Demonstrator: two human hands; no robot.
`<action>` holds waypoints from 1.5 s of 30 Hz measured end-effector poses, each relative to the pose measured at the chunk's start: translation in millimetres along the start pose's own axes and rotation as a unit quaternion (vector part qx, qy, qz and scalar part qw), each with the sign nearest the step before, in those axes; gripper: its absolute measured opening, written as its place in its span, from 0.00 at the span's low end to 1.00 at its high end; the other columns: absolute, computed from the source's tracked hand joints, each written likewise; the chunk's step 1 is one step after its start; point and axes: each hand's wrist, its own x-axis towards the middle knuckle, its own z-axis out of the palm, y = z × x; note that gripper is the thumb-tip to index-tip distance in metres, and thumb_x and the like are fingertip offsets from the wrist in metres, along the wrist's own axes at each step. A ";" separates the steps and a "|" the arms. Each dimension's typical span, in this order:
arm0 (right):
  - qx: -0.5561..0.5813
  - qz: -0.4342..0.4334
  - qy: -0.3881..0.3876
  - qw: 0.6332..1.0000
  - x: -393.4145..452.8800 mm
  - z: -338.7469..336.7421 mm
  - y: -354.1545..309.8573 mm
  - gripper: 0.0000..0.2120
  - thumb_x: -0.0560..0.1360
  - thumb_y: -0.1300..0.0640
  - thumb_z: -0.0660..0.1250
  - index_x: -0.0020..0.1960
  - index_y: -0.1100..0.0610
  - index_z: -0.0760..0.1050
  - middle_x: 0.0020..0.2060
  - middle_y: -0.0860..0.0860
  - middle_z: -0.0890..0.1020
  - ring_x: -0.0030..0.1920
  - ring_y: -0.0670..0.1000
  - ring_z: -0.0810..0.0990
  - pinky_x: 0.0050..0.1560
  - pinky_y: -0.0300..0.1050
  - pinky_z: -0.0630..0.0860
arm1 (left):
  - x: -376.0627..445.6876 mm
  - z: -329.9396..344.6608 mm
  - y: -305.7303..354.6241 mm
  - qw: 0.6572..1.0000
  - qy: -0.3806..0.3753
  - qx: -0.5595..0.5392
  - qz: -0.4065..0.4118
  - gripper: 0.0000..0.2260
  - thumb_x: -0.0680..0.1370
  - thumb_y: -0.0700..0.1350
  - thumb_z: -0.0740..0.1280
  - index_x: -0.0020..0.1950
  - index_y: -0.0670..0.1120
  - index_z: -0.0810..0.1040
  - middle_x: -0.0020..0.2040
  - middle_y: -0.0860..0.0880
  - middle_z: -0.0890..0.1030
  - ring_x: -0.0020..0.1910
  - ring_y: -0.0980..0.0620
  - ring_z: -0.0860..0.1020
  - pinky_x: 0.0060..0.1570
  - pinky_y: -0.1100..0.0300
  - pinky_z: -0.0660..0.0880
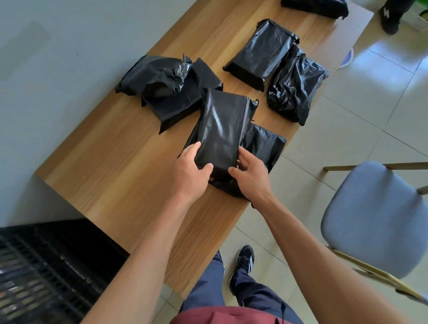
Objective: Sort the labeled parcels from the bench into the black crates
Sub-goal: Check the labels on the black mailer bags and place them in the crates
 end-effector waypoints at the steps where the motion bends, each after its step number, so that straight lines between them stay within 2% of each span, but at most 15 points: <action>1: 0.007 -0.001 0.002 1.000 -2.8 -2.1 -1.8 0.31 0.79 0.67 0.68 0.79 0.47 0.69 0.66 0.34 0.78 0.72 0.40 0.74 0.73 0.44 0.72 | -3.2 0.3 0.8 1.000 0.006 -0.006 0.003 0.31 0.80 0.41 0.71 0.81 0.45 0.65 0.79 0.48 0.68 0.79 0.50 0.65 0.77 0.52 0.65; 4: 0.031 -0.015 0.006 0.999 -9.8 -8.8 -4.8 0.32 0.79 0.65 0.68 0.80 0.49 0.67 0.72 0.39 0.76 0.75 0.41 0.70 0.77 0.51 0.69 | -14.8 -0.2 5.8 0.999 0.023 -0.030 0.017 0.32 0.79 0.40 0.72 0.81 0.46 0.65 0.79 0.49 0.68 0.78 0.51 0.65 0.76 0.49 0.68; 8: 0.088 -0.048 0.002 0.995 -22.9 -20.9 -9.7 0.31 0.79 0.64 0.67 0.80 0.48 0.68 0.72 0.37 0.76 0.74 0.40 0.72 0.76 0.54 0.71 | -31.0 -4.5 14.1 0.996 0.040 -0.041 0.063 0.36 0.76 0.40 0.76 0.81 0.49 0.64 0.78 0.51 0.69 0.77 0.54 0.67 0.72 0.63 0.67; 9: 0.105 -0.052 0.002 0.993 -26.6 -25.0 -11.8 0.31 0.79 0.63 0.67 0.79 0.48 0.68 0.72 0.39 0.77 0.74 0.42 0.73 0.75 0.56 0.72 | -35.6 -5.2 16.1 0.995 0.041 -0.038 0.077 0.37 0.75 0.40 0.77 0.81 0.50 0.64 0.78 0.52 0.69 0.77 0.55 0.66 0.73 0.62 0.66; 13: 0.173 -0.057 0.011 0.983 -39.2 -37.8 -21.6 0.29 0.78 0.61 0.67 0.78 0.50 0.70 0.69 0.43 0.80 0.71 0.47 0.78 0.71 0.59 0.75 | -50.9 -2.7 20.2 0.990 0.053 0.006 0.131 0.40 0.73 0.41 0.78 0.81 0.51 0.64 0.77 0.52 0.68 0.77 0.53 0.65 0.76 0.50 0.67; 16: 0.212 -0.057 0.023 0.975 -50.9 -46.4 -29.0 0.27 0.79 0.61 0.68 0.78 0.53 0.70 0.67 0.45 0.82 0.68 0.47 0.80 0.68 0.59 0.78 | -60.1 2.1 27.7 0.982 0.068 0.046 0.171 0.41 0.71 0.44 0.79 0.80 0.55 0.64 0.78 0.49 0.65 0.77 0.47 0.65 0.72 0.41 0.70; 21: 0.237 -0.052 0.053 0.969 -66.4 -57.0 -35.4 0.24 0.80 0.59 0.69 0.76 0.53 0.73 0.65 0.47 0.83 0.65 0.47 0.82 0.66 0.57 0.80 | -72.6 7.9 39.7 0.942 0.133 0.194 0.240 0.42 0.68 0.47 0.82 0.78 0.51 0.67 0.75 0.41 0.67 0.74 0.40 0.65 0.70 0.39 0.70; 24: 0.223 -0.061 0.064 0.971 -72.7 -62.0 -40.0 0.23 0.81 0.57 0.69 0.75 0.54 0.74 0.64 0.46 0.84 0.63 0.44 0.83 0.67 0.55 0.80 | -77.2 8.8 40.6 0.932 0.154 0.205 0.257 0.39 0.69 0.48 0.81 0.77 0.52 0.67 0.73 0.41 0.68 0.73 0.39 0.66 0.68 0.38 0.71; 27: 0.202 -0.082 0.062 0.974 -80.1 -62.4 -46.2 0.21 0.82 0.57 0.69 0.74 0.54 0.75 0.62 0.44 0.85 0.62 0.42 0.83 0.65 0.50 0.81 | -81.0 6.7 41.8 0.935 0.176 0.174 0.255 0.35 0.72 0.49 0.79 0.76 0.51 0.69 0.71 0.40 0.69 0.70 0.40 0.70 0.64 0.39 0.75; 31: 0.169 -0.117 0.051 0.977 -86.8 -60.8 -54.3 0.17 0.83 0.56 0.68 0.71 0.54 0.78 0.58 0.42 0.86 0.60 0.42 0.83 0.63 0.48 0.82 | -85.2 -2.4 38.1 0.943 0.182 0.138 0.244 0.34 0.72 0.50 0.79 0.75 0.51 0.71 0.69 0.42 0.72 0.66 0.43 0.72 0.60 0.43 0.77; 35: 0.137 -0.143 0.044 0.979 -88.8 -62.3 -60.3 0.15 0.83 0.57 0.67 0.69 0.55 0.80 0.59 0.44 0.86 0.60 0.43 0.83 0.60 0.51 0.83 | -88.7 -11.7 36.0 0.967 0.178 0.020 0.180 0.31 0.70 0.52 0.80 0.72 0.54 0.73 0.64 0.53 0.77 0.61 0.56 0.76 0.57 0.60 0.76; 38: 0.129 -0.152 0.057 0.978 -88.2 -66.3 -61.9 0.14 0.84 0.58 0.66 0.68 0.55 0.81 0.60 0.45 0.85 0.60 0.43 0.83 0.61 0.51 0.83 | -95.2 -19.6 41.4 0.972 0.164 -0.129 0.104 0.19 0.73 0.50 0.79 0.61 0.56 0.78 0.54 0.57 0.83 0.53 0.61 0.81 0.48 0.68 0.78; 40: 0.126 -0.140 0.068 0.980 -86.2 -70.7 -58.6 0.14 0.84 0.59 0.66 0.67 0.55 0.81 0.59 0.44 0.86 0.59 0.43 0.83 0.60 0.51 0.83 | -97.3 -23.1 41.0 0.956 0.148 -0.246 0.052 0.11 0.76 0.48 0.78 0.55 0.54 0.80 0.50 0.54 0.86 0.51 0.58 0.84 0.47 0.63 0.81; 42: 0.116 -0.121 0.080 0.983 -84.3 -74.9 -52.4 0.14 0.83 0.59 0.66 0.67 0.53 0.81 0.57 0.42 0.86 0.58 0.42 0.83 0.61 0.51 0.82 | -97.9 -25.8 37.4 0.942 0.135 -0.306 0.021 0.08 0.77 0.48 0.76 0.55 0.53 0.81 0.51 0.52 0.87 0.52 0.54 0.86 0.51 0.56 0.83; 45: 0.094 -0.104 0.099 0.985 -80.3 -79.5 -44.3 0.15 0.82 0.56 0.67 0.68 0.49 0.80 0.60 0.41 0.84 0.62 0.43 0.82 0.65 0.56 0.80 | -97.8 -28.8 36.3 0.930 0.122 -0.347 0.000 0.08 0.79 0.49 0.74 0.57 0.53 0.80 0.52 0.53 0.87 0.53 0.54 0.85 0.54 0.57 0.81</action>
